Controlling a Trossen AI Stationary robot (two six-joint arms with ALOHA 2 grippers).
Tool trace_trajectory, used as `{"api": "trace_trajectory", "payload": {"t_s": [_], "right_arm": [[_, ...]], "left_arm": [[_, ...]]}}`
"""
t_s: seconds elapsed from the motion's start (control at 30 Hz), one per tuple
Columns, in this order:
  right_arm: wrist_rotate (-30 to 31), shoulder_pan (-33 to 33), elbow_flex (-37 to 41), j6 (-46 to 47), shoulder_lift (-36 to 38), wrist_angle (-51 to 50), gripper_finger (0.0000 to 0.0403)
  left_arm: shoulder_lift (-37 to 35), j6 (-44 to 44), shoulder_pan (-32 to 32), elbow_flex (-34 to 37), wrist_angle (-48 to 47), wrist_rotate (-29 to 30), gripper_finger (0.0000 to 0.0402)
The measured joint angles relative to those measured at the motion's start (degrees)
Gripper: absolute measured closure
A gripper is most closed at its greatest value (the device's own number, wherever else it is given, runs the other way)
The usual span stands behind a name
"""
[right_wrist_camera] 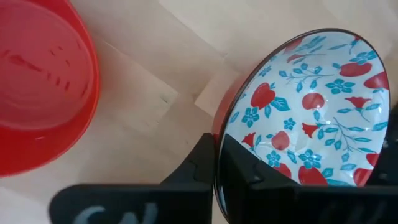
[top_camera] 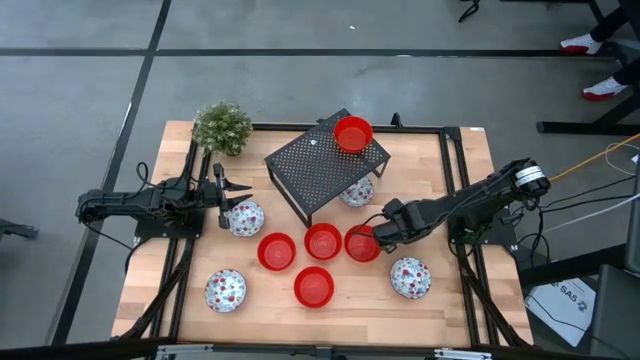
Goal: Pick & Place Mini bowls
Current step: Put the white patterned bowl on the shelf
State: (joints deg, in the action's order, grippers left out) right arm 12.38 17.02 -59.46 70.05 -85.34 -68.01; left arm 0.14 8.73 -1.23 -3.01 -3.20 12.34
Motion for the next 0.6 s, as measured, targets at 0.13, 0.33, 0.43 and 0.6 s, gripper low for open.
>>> {"api": "trace_trajectory", "payload": {"t_s": [0.13,0.33,0.43,0.6], "right_arm": [[1.3,0.0,-3.5,-0.3,0.0,-3.6,0.0392],[4.3,0.0,-10.0,-3.0,0.0,-7.6,0.0392],[7.1,0.0,-13.6,-3.7,0.0,-9.2,0.0392],[11.2,0.0,-19.2,-7.3,0.0,-9.7,0.0392]], "left_arm": [[0.0,0.0,0.0,0.0,0.0,0.0,0.0313],[0.0,0.0,0.0,0.0,0.0,0.0,0.0313],[0.0,0.0,0.0,0.0,0.0,0.0,0.0313],[0.0,0.0,0.0,0.0,0.0,0.0,0.0313]]}}
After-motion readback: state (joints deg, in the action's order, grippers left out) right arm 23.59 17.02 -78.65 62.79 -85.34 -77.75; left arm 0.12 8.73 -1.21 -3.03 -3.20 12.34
